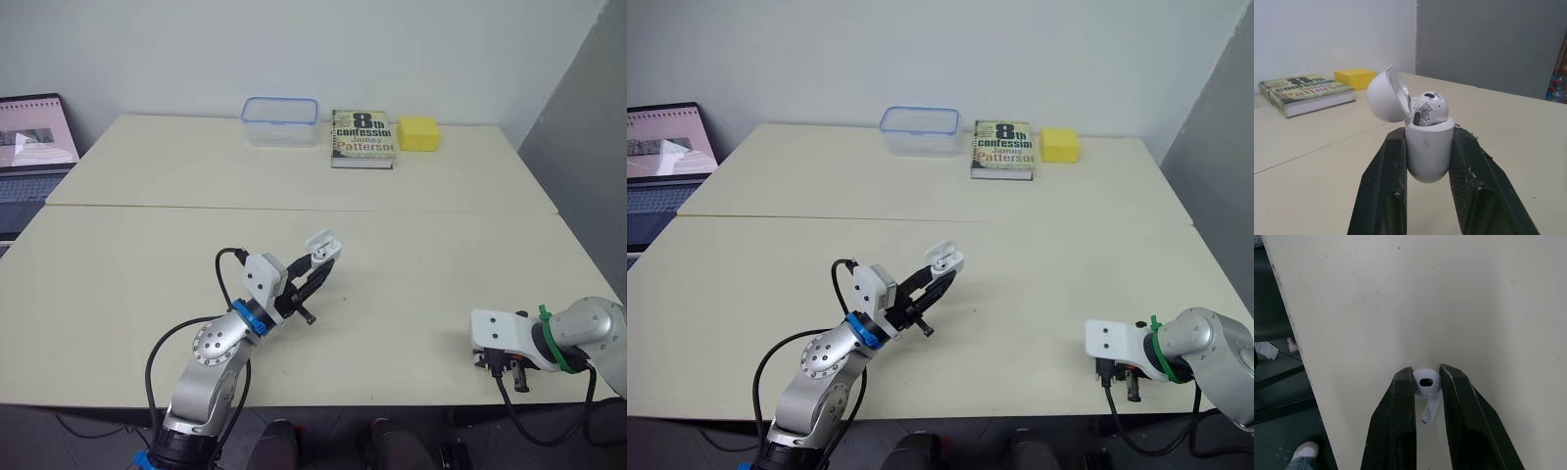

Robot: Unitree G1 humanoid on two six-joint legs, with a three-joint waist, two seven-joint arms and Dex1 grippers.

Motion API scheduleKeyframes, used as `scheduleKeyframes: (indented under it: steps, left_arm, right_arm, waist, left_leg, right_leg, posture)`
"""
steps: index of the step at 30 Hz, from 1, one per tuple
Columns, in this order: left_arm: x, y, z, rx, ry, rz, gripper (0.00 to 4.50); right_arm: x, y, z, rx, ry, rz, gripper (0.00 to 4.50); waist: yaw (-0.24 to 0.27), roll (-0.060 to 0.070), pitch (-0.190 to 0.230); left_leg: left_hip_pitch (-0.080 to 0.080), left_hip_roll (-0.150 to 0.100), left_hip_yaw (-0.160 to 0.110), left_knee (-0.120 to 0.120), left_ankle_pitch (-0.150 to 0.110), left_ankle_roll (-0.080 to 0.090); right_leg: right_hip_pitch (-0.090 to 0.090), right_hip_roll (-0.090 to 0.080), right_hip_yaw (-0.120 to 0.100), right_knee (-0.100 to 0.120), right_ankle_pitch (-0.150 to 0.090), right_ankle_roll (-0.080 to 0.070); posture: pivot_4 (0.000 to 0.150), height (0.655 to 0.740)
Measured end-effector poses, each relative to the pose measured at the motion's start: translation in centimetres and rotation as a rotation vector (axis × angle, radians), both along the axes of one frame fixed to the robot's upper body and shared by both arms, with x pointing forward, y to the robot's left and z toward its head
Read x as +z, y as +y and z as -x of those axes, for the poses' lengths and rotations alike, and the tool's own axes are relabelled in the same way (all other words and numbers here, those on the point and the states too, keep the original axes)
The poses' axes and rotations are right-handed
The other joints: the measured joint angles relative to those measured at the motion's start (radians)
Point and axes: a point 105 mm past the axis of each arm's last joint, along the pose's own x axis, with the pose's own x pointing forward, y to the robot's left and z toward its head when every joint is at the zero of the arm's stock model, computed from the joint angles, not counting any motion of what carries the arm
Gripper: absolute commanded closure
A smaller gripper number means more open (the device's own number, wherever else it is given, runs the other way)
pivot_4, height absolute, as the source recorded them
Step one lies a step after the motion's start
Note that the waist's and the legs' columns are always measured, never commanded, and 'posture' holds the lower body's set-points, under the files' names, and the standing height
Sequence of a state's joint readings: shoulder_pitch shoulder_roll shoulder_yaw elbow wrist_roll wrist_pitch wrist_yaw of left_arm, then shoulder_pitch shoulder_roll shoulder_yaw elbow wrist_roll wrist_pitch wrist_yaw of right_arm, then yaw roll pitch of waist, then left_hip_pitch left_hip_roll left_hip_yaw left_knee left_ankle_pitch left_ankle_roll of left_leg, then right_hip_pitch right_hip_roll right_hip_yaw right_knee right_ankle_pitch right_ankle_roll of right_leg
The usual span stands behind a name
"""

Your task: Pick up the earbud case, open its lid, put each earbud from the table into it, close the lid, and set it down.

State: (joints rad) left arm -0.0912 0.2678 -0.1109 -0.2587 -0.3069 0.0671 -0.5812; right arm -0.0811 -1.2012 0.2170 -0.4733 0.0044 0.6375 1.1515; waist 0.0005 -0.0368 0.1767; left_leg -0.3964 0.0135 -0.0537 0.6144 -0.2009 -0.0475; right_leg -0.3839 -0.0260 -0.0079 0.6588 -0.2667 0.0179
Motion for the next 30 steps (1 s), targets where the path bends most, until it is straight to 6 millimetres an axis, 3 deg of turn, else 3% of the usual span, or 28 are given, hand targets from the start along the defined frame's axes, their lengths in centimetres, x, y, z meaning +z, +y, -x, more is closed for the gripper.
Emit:
scheduleKeyframes:
  steps: [5,10,18,25,30]
  left_arm:
    - [0.1,0.0,-0.1,-0.003,-0.005,-0.001,3.71]
    - [0.4,-0.2,-0.6,-0.016,-0.011,-0.008,3.71]
    - [0.9,-0.5,-1.0,-0.047,-0.025,-0.017,3.71]
    - [1.0,-0.8,-1.4,-0.069,-0.026,-0.025,3.71]
    - [1.2,-1.0,-1.4,-0.088,-0.029,-0.029,3.71]
  right_arm:
    - [0.6,0.0,-0.5,-0.004,-0.016,-0.030,4.13]
    - [4.0,2.0,-2.6,0.009,-0.130,-0.181,4.13]
    - [10.7,10.3,-5.3,0.069,-0.374,-0.806,4.13]
    - [13.5,15.0,-6.9,-0.090,-0.551,-1.224,4.13]
    - [13.1,16.5,-6.8,-0.170,-0.572,-1.318,4.13]
  waist:
    - [0.000,0.001,0.000]
    - [0.000,0.002,0.001]
    - [-0.001,0.002,0.001]
    - [-0.002,0.003,0.001]
    - [-0.002,0.003,0.001]
  left_leg:
    - [-0.001,0.000,0.000,0.000,0.000,0.000]
    - [-0.002,0.000,0.000,-0.001,0.000,0.000]
    - [-0.003,0.000,-0.002,-0.001,0.000,0.000]
    - [-0.003,0.001,-0.002,-0.001,0.000,0.000]
    - [-0.003,0.000,-0.002,-0.001,0.000,0.000]
  right_leg:
    - [-0.001,0.000,0.000,0.000,0.000,0.001]
    - [-0.002,0.001,-0.001,0.000,0.000,0.001]
    - [-0.003,0.002,-0.001,0.001,0.000,0.001]
    - [-0.005,0.002,-0.001,0.003,0.000,0.001]
    - [-0.005,0.002,0.000,0.003,0.000,0.000]
  posture:
    - [0.150,0.7400]
    - [0.150,0.7400]
    - [0.150,0.7400]
    - [0.150,0.7400]
    - [0.150,0.7400]
